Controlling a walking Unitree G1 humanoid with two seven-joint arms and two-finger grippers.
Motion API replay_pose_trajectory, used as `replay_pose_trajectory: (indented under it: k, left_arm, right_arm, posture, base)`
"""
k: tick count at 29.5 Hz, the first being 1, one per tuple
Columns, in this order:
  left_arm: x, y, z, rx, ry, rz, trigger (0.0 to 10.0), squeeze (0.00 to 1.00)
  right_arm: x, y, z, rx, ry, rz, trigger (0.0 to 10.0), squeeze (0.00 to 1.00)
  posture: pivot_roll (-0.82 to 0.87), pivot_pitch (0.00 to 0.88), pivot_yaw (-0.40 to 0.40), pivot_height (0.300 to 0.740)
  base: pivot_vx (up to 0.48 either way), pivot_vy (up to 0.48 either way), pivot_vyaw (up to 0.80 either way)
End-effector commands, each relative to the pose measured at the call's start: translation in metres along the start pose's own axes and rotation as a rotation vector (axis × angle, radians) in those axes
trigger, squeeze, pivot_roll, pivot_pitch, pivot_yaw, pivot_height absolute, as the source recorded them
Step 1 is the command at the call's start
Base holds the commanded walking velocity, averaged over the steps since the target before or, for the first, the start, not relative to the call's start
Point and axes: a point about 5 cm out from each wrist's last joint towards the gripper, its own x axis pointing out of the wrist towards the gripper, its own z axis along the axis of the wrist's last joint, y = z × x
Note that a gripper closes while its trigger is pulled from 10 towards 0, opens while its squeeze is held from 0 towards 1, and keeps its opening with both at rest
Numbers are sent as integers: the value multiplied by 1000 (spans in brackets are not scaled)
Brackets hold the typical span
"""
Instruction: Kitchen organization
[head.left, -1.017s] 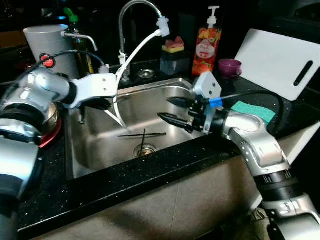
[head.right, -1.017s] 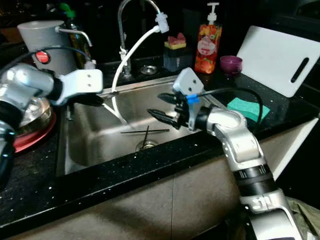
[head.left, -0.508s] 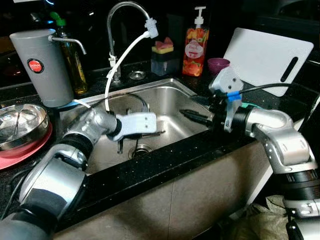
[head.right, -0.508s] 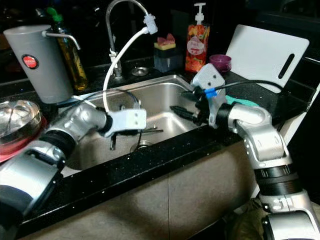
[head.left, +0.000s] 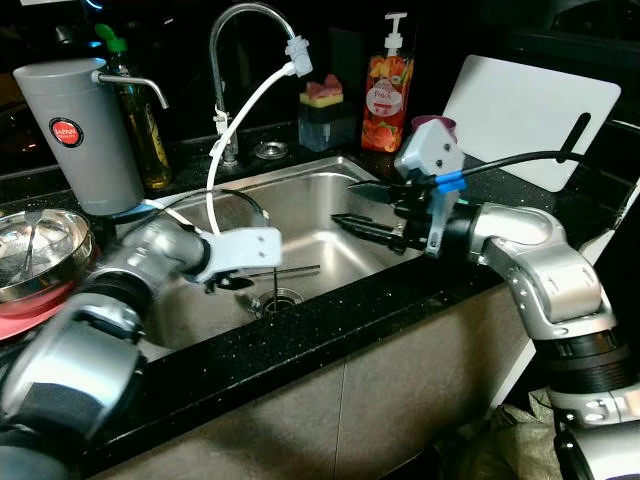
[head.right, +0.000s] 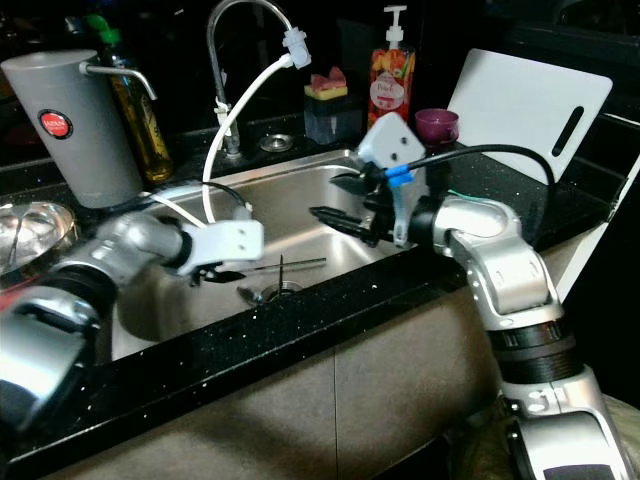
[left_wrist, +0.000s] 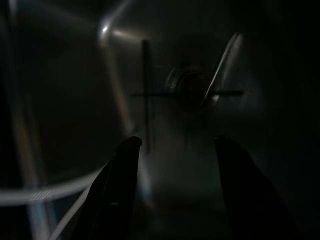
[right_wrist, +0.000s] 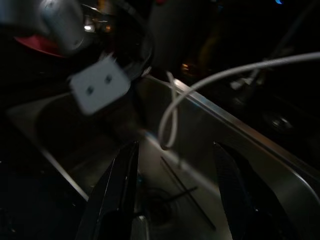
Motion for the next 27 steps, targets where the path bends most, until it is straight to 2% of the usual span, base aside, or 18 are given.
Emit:
replay_pose_trajectory:
  k: [1,2,3,7,8,11,15,16,18,20,22,24,25,27]
  left_arm:
    - [-14,11,3,36,-20,8,10000,0]
    - [-22,17,3,50,-20,12,10000,0]
    - [-22,17,3,50,-20,12,10000,0]
    - [-74,39,-4,185,49,-31,10000,0]
    - [-74,39,-4,185,49,-31,10000,0]
    - [-98,51,-5,227,104,-10,10000,0]
    - [-139,67,-13,373,338,26,10000,0]
    - [-139,67,-13,373,338,26,10000,0]
    - [-156,69,-22,394,453,23,10000,0]
    - [-165,67,-31,388,535,2,10000,0]
    - [-166,56,-49,376,618,-51,10000,0]
    - [-166,56,-49,376,618,-51,10000,0]
    - [-165,46,-63,354,670,-89,10000,0]
    - [-164,42,-69,340,690,-98,10000,0]
  right_arm:
    - [7,6,10,-22,-25,57,10000,0]
    - [8,8,11,-25,-26,74,10000,0]
    - [8,8,11,-25,-26,74,10000,0]
    - [19,17,16,-61,-32,171,10000,0]
    - [19,17,16,-61,-32,171,10000,0]
    - [23,19,21,-93,-40,217,10000,0]
    - [33,25,35,-171,-60,300,10000,0]
    - [33,25,35,-171,-60,300,10000,0]
    - [39,26,41,-205,-63,320,10000,0]
    - [45,26,42,-229,-59,329,10000,0]
    - [47,25,41,-237,-53,329,10000,0]
    - [47,25,41,-237,-53,329,10000,0]
    - [48,24,40,-239,-47,326,10000,0]
    - [47,24,39,-240,-44,326,10000,0]
  posture:
    - [9,133,16,740]
    - [18,130,16,740]
    - [18,130,16,740]
    - [37,127,27,740]
    - [37,127,27,740]
    - [60,122,35,740]
    - [65,113,45,740]
    - [65,113,45,740]
    - [74,108,43,740]
    - [87,104,44,740]
    - [92,101,42,740]
    - [92,101,42,740]
    - [88,103,42,740]
    - [77,103,45,740]
  base:
    - [0,0,0]
    - [0,0,0]
    - [0,0,0]
    - [0,0,0]
    - [0,0,0]
    - [0,0,0]
    - [0,0,0]
    - [0,0,0]
    - [0,0,0]
    - [0,0,0]
    - [0,0,0]
    - [0,0,0]
    - [0,0,0]
    - [0,0,0]
